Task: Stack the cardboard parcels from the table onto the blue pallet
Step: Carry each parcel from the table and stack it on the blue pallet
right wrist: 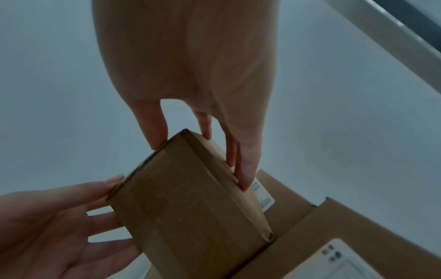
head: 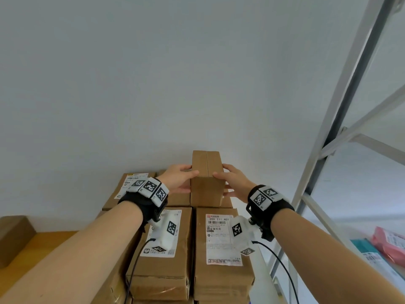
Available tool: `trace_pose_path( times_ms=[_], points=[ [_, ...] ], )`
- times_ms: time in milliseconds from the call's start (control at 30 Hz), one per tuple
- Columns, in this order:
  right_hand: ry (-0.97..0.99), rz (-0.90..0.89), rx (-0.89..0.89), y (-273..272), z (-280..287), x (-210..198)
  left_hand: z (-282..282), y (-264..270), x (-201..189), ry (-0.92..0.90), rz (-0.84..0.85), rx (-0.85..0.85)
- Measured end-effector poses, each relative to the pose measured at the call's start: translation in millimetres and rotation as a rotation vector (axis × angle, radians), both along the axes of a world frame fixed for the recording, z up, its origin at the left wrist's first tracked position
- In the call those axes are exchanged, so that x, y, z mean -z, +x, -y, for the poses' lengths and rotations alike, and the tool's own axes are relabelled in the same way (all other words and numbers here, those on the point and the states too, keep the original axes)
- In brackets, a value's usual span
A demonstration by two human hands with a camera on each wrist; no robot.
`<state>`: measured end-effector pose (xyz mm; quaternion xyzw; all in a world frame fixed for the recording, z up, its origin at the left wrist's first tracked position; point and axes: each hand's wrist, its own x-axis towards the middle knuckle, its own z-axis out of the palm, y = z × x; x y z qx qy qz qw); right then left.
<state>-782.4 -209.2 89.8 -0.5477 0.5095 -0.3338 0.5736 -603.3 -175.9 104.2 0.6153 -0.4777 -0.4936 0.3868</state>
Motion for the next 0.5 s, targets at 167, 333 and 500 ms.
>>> trace_pose_path(
  times_ms=[167,333,500],
  points=[
    [-0.019,-0.01,-0.015,1.1,-0.8,1.3,-3.5,-1.9,2.2,-0.006,0.033,-0.021],
    [-0.16,-0.111,-0.029,1.2,-0.1,-6.7,-15.2,-2.1,-3.0,-0.042,0.132,-0.059],
    [-0.347,-0.242,-0.055,0.8,-13.7,-25.5,-38.0,4.6,-13.8,-0.109,0.357,-0.076]
  ],
)
